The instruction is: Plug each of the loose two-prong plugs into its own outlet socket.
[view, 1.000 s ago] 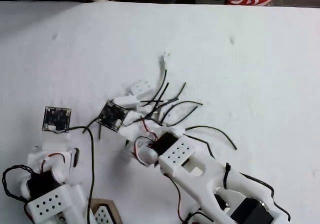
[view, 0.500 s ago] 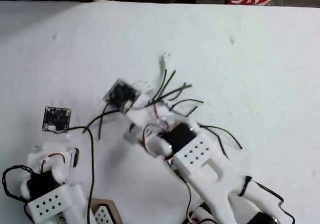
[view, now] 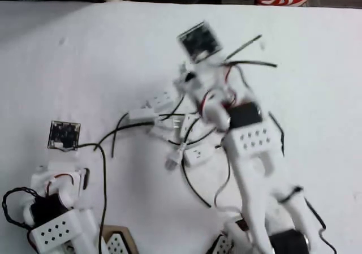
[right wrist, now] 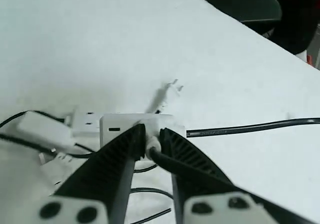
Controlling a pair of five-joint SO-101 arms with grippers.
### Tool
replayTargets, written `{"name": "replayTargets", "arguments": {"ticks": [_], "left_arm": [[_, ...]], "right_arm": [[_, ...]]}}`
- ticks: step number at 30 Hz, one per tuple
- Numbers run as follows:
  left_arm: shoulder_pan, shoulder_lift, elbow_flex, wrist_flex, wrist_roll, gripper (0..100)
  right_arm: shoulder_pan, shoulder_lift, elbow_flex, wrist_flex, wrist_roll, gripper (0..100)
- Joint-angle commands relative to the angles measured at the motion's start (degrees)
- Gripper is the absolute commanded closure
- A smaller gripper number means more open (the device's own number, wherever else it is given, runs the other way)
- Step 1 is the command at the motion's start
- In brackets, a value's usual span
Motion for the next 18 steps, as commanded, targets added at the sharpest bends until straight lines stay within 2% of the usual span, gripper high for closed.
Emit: {"name": "replayTargets", "arguments": {"ticks": [1, 13, 15, 18], "left_arm": [[0.40, -0.48, -0.18, -1.14, 0.09, 75], [0.40, -0.48, -0.18, -1.14, 0.09, 75], [0.40, -0.48, -0.18, -1.14, 0.09, 75], [0.40, -0.48, -0.18, -1.14, 0.09, 75]], "right_arm": [[5.32, 8.66, -6.77, -5.14, -0.18, 98.1], [10.86, 39.25, -27.60, -6.29, -0.79, 97.8], [11.30, 41.63, -29.27, -5.49, -0.79, 93.7], [11.03, 41.71, -29.98, -0.92, -0.79, 82.0]]}}
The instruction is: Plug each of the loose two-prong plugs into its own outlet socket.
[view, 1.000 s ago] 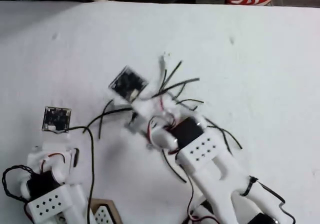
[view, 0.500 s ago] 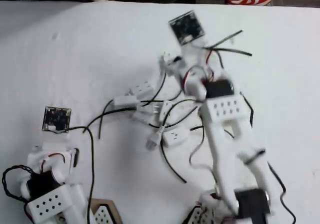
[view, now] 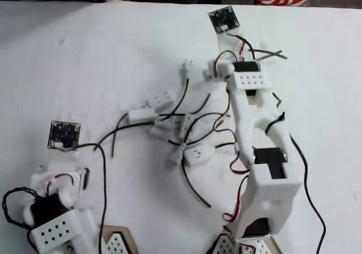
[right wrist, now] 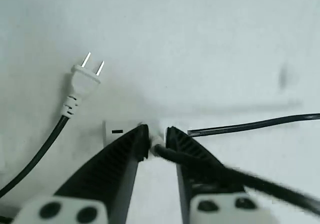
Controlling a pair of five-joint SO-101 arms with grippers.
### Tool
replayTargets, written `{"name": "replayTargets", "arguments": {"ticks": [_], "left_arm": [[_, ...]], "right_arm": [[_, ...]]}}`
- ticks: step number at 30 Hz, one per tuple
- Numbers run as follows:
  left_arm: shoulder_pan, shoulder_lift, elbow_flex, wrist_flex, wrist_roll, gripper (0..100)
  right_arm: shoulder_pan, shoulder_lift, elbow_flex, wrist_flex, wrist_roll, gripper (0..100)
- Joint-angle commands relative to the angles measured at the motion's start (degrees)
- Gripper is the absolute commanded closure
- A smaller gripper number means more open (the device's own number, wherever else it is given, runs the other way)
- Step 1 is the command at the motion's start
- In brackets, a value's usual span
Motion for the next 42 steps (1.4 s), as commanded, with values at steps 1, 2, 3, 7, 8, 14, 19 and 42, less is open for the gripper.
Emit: {"name": "replayTargets", "arguments": {"ticks": [1, 2, 3, 7, 8, 14, 19, 42], "left_arm": [[0.40, -0.48, -0.18, -1.14, 0.09, 75], [0.40, -0.48, -0.18, -1.14, 0.09, 75], [0.40, -0.48, -0.18, -1.14, 0.09, 75], [0.40, -0.48, -0.18, -1.14, 0.09, 75], [0.40, -0.48, -0.18, -1.14, 0.09, 75], [0.40, -0.48, -0.18, -1.14, 0.09, 75], [0.40, -0.48, -0.18, -1.14, 0.09, 75], [0.40, -0.48, -0.18, -1.14, 0.09, 75]], "right_arm": [[-0.04, -1.54, -3.69, 5.14, -0.53, 79.6], [-0.40, -2.51, -3.69, 6.90, -0.53, 78.9], [-0.84, -3.74, -3.69, 8.40, -0.53, 79.2], [-2.15, -9.63, -3.34, 15.16, -0.53, 81.2], [-2.59, -11.12, -3.34, 17.45, -0.53, 82.0], [-6.02, -19.21, -3.34, 33.54, 0.00, 87.7], [-9.63, -22.99, -3.25, 43.03, 0.00, 93.2], [-24.75, -23.60, 22.33, 26.07, 0.09, 84.1]]}}
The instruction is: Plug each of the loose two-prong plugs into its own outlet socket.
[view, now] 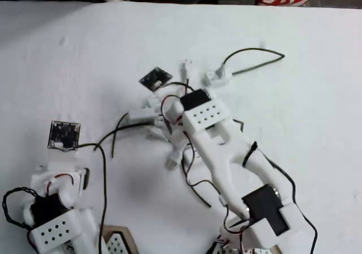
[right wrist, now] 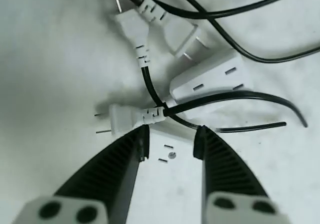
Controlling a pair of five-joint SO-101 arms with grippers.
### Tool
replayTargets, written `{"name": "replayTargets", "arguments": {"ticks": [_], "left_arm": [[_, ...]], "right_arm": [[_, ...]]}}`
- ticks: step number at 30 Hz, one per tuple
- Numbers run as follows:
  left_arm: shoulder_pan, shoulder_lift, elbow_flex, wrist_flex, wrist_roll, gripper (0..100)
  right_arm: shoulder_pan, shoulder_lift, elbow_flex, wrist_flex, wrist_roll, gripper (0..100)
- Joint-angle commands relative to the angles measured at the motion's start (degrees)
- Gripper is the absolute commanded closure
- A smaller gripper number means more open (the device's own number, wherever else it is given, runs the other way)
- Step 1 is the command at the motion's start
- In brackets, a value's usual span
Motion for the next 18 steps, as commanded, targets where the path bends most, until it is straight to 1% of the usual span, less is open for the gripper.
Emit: {"name": "replayTargets", "arguments": {"ticks": [1, 3, 5, 8, 10, 12, 18], "left_arm": [[0.40, -0.48, -0.18, -1.14, 0.09, 75], [0.40, -0.48, -0.18, -1.14, 0.09, 75], [0.40, -0.48, -0.18, -1.14, 0.09, 75], [0.40, -0.48, -0.18, -1.14, 0.09, 75], [0.40, -0.48, -0.18, -1.14, 0.09, 75], [0.40, -0.48, -0.18, -1.14, 0.09, 75], [0.40, -0.48, -0.18, -1.14, 0.09, 75]], "right_arm": [[-0.57, -2.42, 2.02, -6.29, 0.70, 84.1], [-1.45, -2.42, 3.52, -6.99, 3.78, 83.9], [-2.51, -2.42, 4.57, -5.58, 5.10, 83.9], [-3.82, -2.59, 4.92, -1.63, 3.60, 83.9], [-4.18, -2.51, 5.01, -0.92, 0.97, 83.9], [-3.91, -2.51, 5.10, -1.63, -3.87, 83.9], [-3.03, -2.42, 4.92, -1.80, -25.67, 83.9]]}}
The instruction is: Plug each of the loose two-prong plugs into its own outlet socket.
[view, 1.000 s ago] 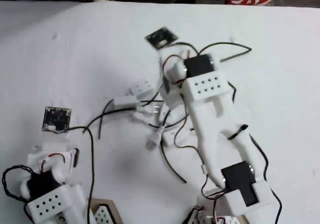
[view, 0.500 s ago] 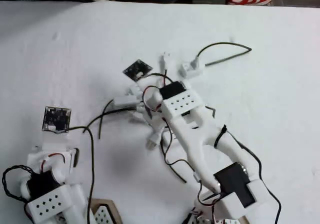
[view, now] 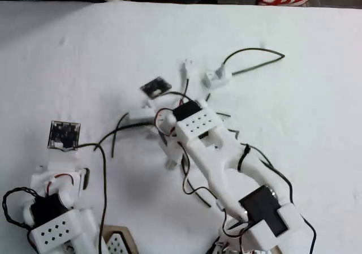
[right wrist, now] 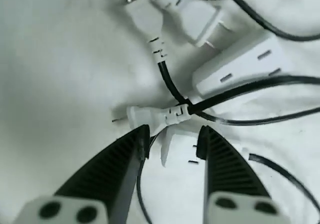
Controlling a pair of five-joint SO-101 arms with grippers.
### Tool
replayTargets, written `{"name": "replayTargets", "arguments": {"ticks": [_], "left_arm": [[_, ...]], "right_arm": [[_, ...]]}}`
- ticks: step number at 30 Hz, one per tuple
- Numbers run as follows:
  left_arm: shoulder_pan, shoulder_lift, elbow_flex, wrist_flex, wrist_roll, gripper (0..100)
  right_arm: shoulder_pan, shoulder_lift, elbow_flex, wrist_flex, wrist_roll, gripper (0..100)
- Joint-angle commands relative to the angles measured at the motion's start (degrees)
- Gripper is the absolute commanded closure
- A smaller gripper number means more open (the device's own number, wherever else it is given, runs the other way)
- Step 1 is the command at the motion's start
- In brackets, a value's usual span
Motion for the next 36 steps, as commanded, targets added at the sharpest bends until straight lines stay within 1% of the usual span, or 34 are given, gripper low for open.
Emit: {"name": "replayTargets", "arguments": {"ticks": [1, 4, 8, 12, 17, 18, 19, 21, 23, 25, 30, 32, 36], "left_arm": [[0.40, -0.48, -0.18, -1.14, 0.09, 75], [0.40, -0.48, -0.18, -1.05, 0.09, 75], [0.31, -0.48, -0.18, -1.05, 0.09, 75], [0.22, -0.48, -0.18, -0.97, 0.09, 75], [0.22, -0.48, -0.18, -0.97, 0.09, 75], [0.22, -0.48, -0.18, -0.97, 0.09, 75], [0.22, -0.48, -0.18, -0.97, 0.09, 75], [0.22, -0.48, -0.18, -0.97, 0.09, 75], [0.22, -0.48, -0.18, -0.97, 0.09, 75], [0.22, -0.48, -0.18, -0.97, 0.09, 75], [0.22, -0.48, -0.18, -0.97, 0.09, 75], [0.22, -0.48, -0.18, -0.97, 0.09, 75], [0.31, -0.48, -0.18, -0.97, 0.09, 75]], "right_arm": [[0.66, -2.42, -0.44, 0.13, -12.04, 83.9], [0.66, -2.42, -0.44, -0.75, -16.26, 83.9], [2.77, -1.01, 0.18, -6.55, -19.08, 84.0], [3.47, 5.23, 0.00, -10.42, -19.43, 84.0], [3.21, 11.91, -0.26, -12.53, -19.69, 84.2], [3.30, 12.53, -0.88, -12.35, -19.69, 85.7], [3.38, 12.70, -1.49, -12.26, -19.25, 88.9], [3.47, 12.70, -2.73, -12.26, -18.64, 98.8], [3.03, 11.91, -3.25, -12.00, -16.18, 96.2], [2.95, 11.12, -3.52, -11.91, -14.77, 98.5], [3.47, 9.10, -4.84, -11.38, -13.89, 98.1], [3.56, 7.16, -5.01, -9.71, -13.80, 98.1], [4.00, 1.36, -5.27, -5.67, -8.09, 98.1]]}}
